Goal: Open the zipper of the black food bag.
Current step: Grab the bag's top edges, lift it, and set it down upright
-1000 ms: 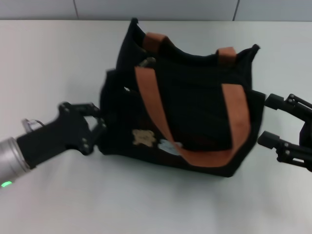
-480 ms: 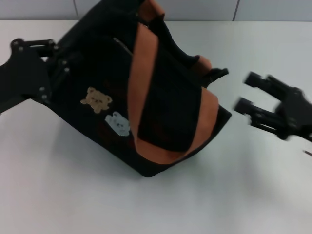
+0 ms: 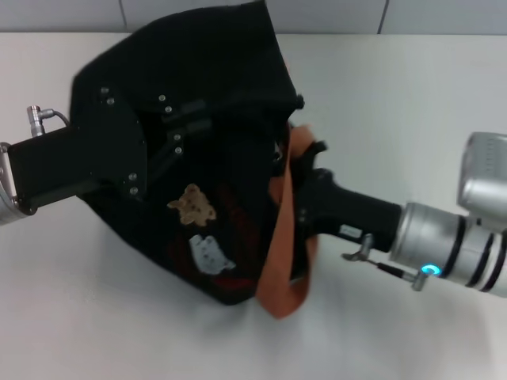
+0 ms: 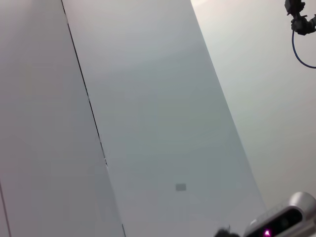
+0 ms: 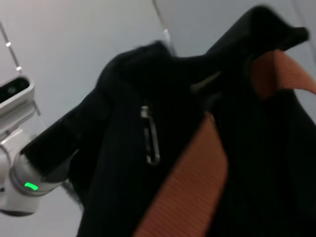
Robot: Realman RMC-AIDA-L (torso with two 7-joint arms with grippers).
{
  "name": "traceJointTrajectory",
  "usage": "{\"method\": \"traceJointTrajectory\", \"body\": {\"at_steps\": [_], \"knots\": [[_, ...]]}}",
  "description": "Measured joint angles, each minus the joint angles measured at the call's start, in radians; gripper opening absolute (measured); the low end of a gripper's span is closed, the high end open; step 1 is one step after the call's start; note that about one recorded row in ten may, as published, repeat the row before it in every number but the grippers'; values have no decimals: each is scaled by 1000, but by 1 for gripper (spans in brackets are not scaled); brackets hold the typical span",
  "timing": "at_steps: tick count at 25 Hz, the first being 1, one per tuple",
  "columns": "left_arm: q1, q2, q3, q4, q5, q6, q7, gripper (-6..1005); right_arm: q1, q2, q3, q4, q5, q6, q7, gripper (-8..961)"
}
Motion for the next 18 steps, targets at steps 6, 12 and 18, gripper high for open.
{"method": "traceJointTrajectory", "body": {"at_steps": [6, 12, 18], "knots": [[-10, -1, 5, -12, -2, 7, 10, 98, 23, 0, 32, 71, -18, 28, -48, 838], [0, -1, 13, -21, -5, 1, 30, 98, 18, 2, 52, 68, -21, 28, -54, 838], [46, 2, 15, -31, 4, 0, 81, 98, -78, -2, 54, -31, -14, -91, -4, 829]]}}
